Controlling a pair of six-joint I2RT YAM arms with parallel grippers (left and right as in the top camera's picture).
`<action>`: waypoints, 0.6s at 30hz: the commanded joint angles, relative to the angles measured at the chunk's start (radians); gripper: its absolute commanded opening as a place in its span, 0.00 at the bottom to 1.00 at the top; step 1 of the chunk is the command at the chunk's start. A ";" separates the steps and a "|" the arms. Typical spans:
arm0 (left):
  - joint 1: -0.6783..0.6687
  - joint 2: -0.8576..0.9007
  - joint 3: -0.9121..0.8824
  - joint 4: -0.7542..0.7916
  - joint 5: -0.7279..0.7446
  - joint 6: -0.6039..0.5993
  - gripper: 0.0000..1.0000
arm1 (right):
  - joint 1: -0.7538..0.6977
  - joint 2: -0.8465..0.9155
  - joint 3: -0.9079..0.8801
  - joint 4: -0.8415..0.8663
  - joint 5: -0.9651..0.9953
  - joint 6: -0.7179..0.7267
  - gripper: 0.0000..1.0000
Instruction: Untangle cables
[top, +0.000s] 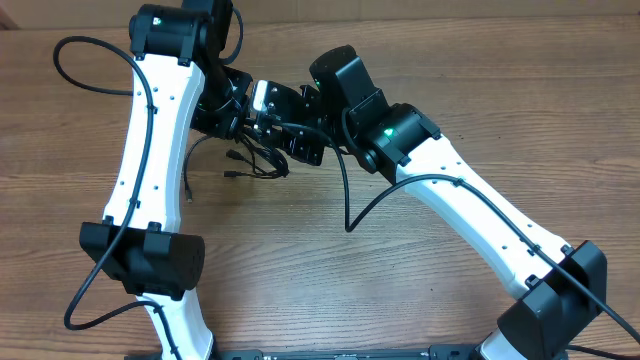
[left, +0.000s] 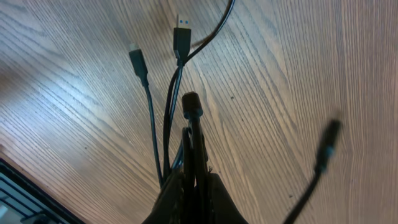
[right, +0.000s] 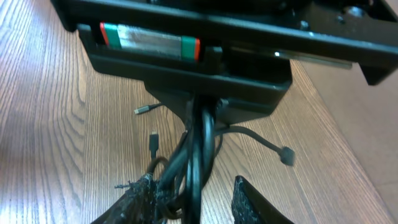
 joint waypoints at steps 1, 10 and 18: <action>-0.011 -0.023 0.008 -0.003 -0.012 -0.043 0.04 | 0.013 -0.033 0.012 0.003 -0.019 0.014 0.38; -0.014 -0.023 0.008 -0.003 -0.011 -0.049 0.04 | 0.013 -0.033 0.012 0.005 0.043 0.018 0.17; -0.014 -0.023 0.008 -0.003 0.037 -0.049 0.04 | 0.013 -0.033 0.012 0.019 0.177 0.093 0.04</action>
